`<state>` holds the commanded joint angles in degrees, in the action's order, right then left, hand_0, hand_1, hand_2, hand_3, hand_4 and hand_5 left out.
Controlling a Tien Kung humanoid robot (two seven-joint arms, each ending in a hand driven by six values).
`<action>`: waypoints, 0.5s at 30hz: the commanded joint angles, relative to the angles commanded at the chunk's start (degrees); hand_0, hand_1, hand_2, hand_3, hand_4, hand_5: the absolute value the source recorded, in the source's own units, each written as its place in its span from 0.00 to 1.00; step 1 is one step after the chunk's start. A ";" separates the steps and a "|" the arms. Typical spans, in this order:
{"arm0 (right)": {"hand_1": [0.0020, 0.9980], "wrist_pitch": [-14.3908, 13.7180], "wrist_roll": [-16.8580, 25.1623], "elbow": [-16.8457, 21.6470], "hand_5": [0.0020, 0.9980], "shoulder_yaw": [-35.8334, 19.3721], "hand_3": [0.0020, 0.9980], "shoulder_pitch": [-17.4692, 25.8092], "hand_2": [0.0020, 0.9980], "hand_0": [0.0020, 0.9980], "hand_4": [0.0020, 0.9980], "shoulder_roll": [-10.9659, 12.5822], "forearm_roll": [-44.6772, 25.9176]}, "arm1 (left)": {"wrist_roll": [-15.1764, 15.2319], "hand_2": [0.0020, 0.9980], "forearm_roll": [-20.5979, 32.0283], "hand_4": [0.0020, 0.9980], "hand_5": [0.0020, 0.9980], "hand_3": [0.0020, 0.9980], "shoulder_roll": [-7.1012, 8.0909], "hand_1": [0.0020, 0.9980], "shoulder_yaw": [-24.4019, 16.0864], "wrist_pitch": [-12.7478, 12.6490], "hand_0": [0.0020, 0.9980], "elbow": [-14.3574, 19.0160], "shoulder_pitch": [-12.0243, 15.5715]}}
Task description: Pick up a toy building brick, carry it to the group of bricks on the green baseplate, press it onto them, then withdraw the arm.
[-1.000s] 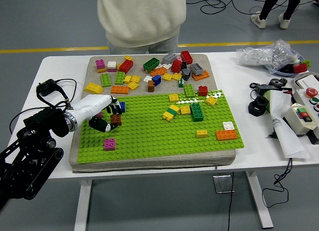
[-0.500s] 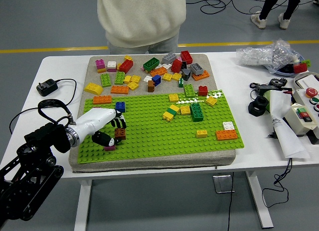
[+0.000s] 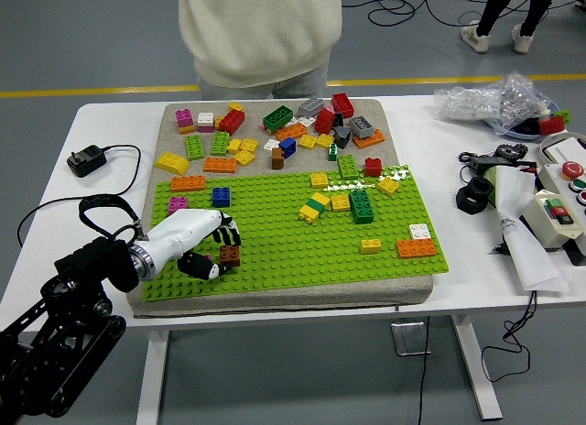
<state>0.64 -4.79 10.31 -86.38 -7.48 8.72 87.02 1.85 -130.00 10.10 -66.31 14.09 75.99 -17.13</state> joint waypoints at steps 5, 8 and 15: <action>0.68 -0.01 -0.05 0.00 0.68 0.02 0.74 0.10 0.72 0.76 1.00 -0.03 -0.03 | 0.36 0.51 0.00 0.65 0.02 0.53 -0.16 0.56 -0.06 -0.89 0.61 -0.74 -0.09; 0.68 -0.02 -0.06 0.00 0.68 0.06 0.74 0.12 0.72 0.76 1.00 -0.05 -0.15 | 0.45 0.51 0.00 0.66 0.03 0.53 -0.32 0.57 -0.07 -1.01 0.63 -1.16 0.05; 0.68 -0.06 -0.09 0.00 0.68 0.03 0.74 0.08 0.72 0.76 1.00 0.01 -0.25 | 0.51 0.51 0.00 0.66 0.03 0.53 -0.26 0.57 -0.23 -1.02 0.63 -1.43 0.23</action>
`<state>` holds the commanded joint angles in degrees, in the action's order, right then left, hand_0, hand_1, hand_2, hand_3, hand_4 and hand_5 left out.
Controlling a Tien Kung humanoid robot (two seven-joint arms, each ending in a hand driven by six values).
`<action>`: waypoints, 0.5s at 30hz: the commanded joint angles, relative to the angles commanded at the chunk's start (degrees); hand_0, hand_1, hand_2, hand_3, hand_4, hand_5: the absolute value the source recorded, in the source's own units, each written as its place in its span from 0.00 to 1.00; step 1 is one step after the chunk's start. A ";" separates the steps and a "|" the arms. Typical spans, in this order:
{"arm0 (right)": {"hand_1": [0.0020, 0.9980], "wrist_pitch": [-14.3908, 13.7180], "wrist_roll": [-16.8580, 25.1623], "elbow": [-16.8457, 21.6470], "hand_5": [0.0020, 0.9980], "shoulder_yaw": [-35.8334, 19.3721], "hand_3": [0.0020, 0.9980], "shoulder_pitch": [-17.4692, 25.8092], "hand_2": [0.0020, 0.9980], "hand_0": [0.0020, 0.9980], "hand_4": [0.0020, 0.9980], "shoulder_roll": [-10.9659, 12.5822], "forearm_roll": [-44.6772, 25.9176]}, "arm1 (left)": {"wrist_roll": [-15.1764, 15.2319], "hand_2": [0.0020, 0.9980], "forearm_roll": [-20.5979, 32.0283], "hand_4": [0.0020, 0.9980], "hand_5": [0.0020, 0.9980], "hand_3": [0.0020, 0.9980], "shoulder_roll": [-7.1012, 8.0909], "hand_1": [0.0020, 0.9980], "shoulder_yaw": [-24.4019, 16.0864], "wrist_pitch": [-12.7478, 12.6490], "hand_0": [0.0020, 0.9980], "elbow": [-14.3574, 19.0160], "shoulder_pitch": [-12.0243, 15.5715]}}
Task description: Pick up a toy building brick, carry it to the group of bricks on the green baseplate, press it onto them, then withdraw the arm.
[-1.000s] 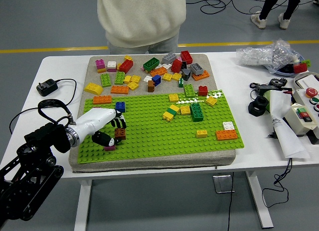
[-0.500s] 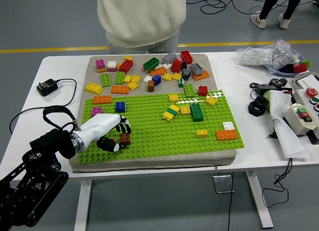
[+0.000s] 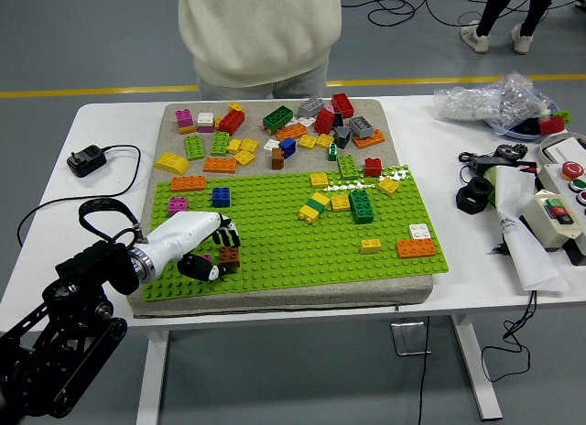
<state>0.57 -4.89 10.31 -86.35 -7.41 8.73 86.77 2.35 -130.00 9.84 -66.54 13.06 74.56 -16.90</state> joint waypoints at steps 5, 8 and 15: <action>0.68 -0.01 0.00 0.00 0.68 0.01 0.74 -0.04 0.72 0.76 1.00 -0.03 -0.06 | 0.09 0.51 0.00 0.67 0.04 0.53 0.15 0.57 -0.10 -0.09 0.63 -0.53 0.08; 0.68 -0.01 -0.02 0.00 0.68 0.04 0.74 -0.02 0.72 0.76 1.00 -0.04 -0.09 | 0.16 0.51 0.00 0.67 0.04 0.53 0.18 0.57 -0.14 -0.16 0.63 -0.85 0.09; 0.68 0.01 -0.04 0.00 0.68 0.02 0.74 0.05 0.72 0.76 1.00 -0.03 0.05 | 0.27 0.51 0.00 0.68 0.05 0.53 0.27 0.58 -0.25 -0.08 0.65 -1.39 0.24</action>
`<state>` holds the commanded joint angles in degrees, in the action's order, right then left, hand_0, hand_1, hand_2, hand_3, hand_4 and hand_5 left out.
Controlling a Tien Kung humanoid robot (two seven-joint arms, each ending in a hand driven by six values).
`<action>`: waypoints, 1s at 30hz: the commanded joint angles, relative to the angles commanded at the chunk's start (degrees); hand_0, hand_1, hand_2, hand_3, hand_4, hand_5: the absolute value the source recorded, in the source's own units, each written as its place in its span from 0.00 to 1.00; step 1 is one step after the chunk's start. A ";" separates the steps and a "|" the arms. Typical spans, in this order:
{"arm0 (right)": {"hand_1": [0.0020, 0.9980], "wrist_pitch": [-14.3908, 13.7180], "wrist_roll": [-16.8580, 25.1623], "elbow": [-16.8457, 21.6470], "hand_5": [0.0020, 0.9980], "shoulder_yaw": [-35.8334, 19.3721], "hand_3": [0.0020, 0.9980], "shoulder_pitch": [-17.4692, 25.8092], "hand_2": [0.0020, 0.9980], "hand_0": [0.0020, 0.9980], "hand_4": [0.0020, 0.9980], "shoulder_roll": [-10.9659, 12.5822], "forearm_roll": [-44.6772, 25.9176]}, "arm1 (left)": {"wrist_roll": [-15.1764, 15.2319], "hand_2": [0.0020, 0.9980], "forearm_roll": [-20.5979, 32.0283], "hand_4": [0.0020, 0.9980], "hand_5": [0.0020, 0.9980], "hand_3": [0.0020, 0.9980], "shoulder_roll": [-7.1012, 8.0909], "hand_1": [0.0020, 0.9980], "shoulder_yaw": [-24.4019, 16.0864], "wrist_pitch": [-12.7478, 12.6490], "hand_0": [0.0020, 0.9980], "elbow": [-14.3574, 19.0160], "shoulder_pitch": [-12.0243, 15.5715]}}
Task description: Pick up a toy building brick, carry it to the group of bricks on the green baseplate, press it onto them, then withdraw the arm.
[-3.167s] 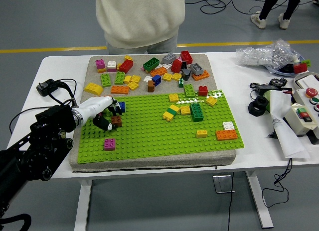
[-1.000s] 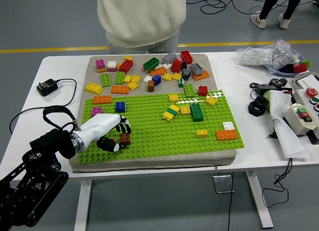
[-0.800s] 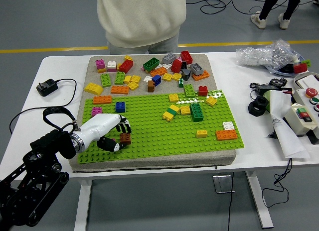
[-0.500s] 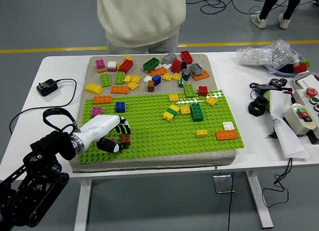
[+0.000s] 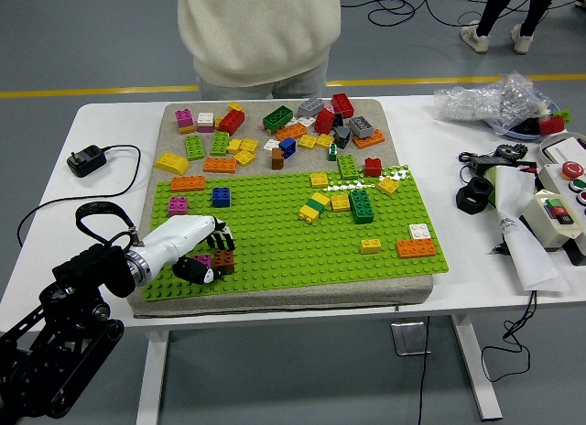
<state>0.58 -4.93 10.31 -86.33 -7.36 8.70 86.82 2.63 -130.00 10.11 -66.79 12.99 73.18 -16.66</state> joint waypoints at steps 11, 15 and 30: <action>0.68 0.02 0.00 0.00 0.68 0.03 0.74 0.06 0.72 0.76 1.00 -0.03 0.03 | 0.17 0.50 0.00 0.69 0.06 0.53 0.15 0.59 -0.16 0.38 0.66 0.16 0.20; 0.68 0.01 0.00 0.00 0.68 0.01 0.74 0.05 0.72 0.76 1.00 -0.06 0.07 | 0.27 0.51 0.00 0.70 0.06 0.53 0.11 0.60 -0.14 0.30 0.68 -0.17 0.21; 0.68 0.01 0.02 0.00 0.68 0.14 0.74 0.09 0.72 0.76 1.00 -0.09 -0.06 | 0.70 0.51 0.00 0.72 0.07 0.54 0.34 0.61 -0.11 -0.44 0.73 -2.12 -0.25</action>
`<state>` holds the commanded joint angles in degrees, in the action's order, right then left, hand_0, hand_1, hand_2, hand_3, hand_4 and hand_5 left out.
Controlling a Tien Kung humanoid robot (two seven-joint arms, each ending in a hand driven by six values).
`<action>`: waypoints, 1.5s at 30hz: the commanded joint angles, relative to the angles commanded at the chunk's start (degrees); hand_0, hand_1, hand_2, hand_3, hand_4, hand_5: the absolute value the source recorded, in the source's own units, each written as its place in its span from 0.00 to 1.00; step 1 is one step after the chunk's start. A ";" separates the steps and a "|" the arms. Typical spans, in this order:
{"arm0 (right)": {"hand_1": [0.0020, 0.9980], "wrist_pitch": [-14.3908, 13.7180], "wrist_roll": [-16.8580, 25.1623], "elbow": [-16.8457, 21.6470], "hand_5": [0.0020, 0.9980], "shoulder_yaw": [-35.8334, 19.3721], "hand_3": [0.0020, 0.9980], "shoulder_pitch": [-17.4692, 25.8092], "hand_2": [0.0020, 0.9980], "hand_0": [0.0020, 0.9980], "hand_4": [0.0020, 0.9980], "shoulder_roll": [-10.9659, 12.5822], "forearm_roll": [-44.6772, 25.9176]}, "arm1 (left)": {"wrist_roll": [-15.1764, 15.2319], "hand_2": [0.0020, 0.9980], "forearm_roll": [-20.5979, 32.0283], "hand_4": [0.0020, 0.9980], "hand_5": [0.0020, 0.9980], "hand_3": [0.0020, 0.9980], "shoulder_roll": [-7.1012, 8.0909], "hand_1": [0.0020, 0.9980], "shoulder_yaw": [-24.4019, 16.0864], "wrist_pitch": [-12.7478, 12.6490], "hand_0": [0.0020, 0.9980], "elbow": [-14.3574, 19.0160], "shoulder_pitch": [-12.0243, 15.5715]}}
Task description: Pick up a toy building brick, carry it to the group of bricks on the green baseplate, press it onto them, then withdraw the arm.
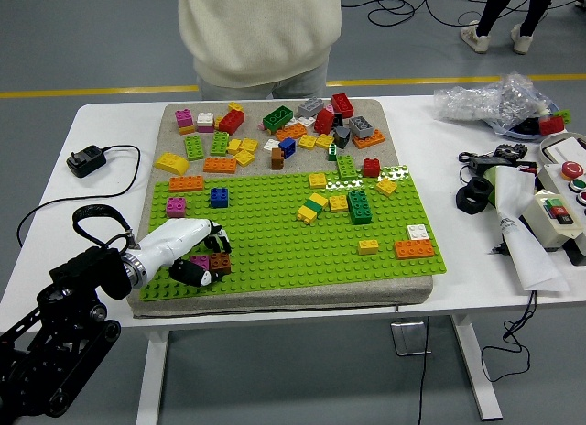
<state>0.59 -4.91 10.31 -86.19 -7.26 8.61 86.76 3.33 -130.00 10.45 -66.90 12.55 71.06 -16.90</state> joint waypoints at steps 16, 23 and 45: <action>0.68 0.00 0.01 0.00 0.68 -0.02 0.74 -0.07 0.72 0.76 1.00 0.02 -0.20 | 0.43 0.51 0.00 0.77 0.07 0.55 0.33 0.65 -0.59 1.20 0.76 0.78 -0.15; 0.68 0.01 -0.02 0.00 0.68 -0.05 0.74 0.01 0.72 0.76 1.00 0.05 -0.21 | 0.64 0.51 0.00 0.79 0.07 0.57 0.41 0.68 -0.76 2.03 0.77 1.39 -0.08; 0.68 -0.01 0.03 0.00 0.68 -0.06 0.74 -0.02 0.72 0.76 1.00 -0.01 -0.38 | 0.68 0.53 0.00 0.87 0.09 0.61 0.49 0.72 -0.83 1.66 0.80 1.11 -0.41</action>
<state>0.57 -4.88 10.31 -86.25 -7.28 8.60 86.37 4.01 -130.00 10.94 -67.72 14.21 72.17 -17.31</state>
